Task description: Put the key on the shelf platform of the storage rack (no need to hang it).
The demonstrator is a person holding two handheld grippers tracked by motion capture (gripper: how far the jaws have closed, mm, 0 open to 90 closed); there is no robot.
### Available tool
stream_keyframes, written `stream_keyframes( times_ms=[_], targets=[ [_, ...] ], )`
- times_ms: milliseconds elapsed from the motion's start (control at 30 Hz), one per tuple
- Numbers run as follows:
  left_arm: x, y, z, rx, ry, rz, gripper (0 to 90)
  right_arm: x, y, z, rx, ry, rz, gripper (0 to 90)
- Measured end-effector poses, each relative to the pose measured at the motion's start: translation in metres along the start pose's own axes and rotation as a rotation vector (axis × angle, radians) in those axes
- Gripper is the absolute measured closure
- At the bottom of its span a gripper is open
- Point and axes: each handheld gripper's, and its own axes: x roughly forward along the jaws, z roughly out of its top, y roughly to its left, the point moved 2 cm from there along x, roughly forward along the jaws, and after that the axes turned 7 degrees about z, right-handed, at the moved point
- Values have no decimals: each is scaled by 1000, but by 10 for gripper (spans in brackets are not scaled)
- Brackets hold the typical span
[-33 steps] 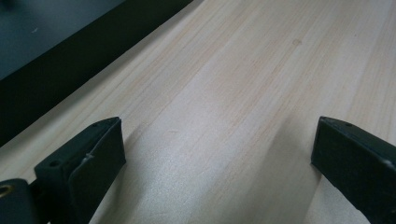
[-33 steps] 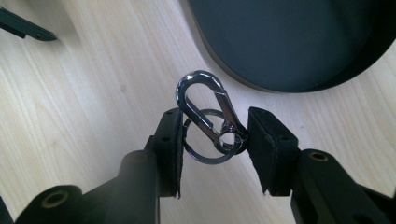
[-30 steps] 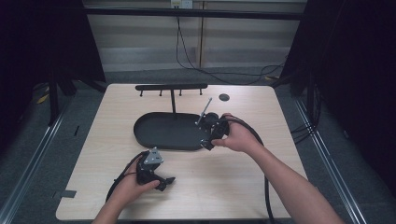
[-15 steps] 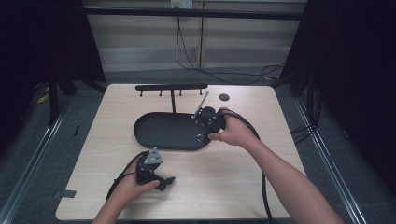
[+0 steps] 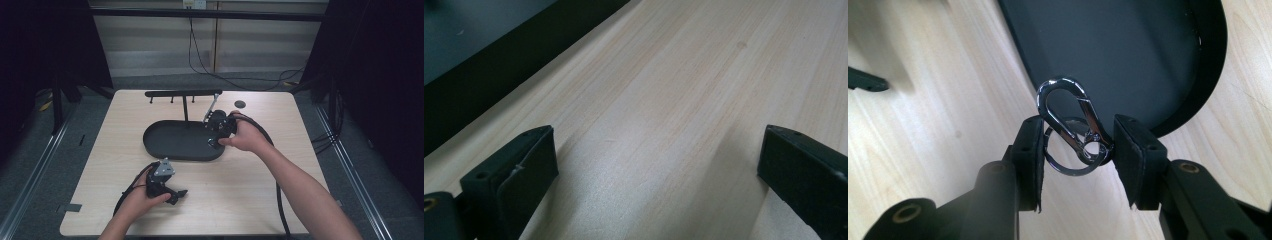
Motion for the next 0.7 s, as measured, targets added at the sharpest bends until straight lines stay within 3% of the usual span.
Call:
stream_keyframes(
  times_ms=[700],
  targets=[
    [0,0,0,1,1,-2,21,20,-19,8,49,-38,-27,578]
  ],
)
